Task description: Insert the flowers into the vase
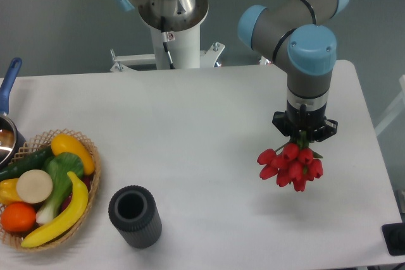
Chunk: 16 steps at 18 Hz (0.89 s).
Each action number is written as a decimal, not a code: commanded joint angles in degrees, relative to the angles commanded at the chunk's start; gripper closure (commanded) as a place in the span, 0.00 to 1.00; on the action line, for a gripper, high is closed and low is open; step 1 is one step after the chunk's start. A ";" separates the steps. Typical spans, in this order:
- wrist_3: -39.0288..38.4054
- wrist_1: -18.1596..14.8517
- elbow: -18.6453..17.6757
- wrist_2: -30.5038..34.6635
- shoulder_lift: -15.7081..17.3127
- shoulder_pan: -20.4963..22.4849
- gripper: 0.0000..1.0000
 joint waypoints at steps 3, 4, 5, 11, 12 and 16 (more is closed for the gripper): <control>0.00 0.09 0.00 -0.09 -0.09 0.00 1.00; -0.09 0.00 0.00 -0.17 0.09 0.09 1.00; -0.17 0.00 -0.09 -0.18 0.09 0.09 1.00; -1.31 2.01 -0.53 -3.41 0.18 -0.09 1.00; -2.62 3.07 -0.44 -5.69 0.18 0.00 1.00; -5.36 6.68 -0.18 -10.27 0.53 0.09 1.00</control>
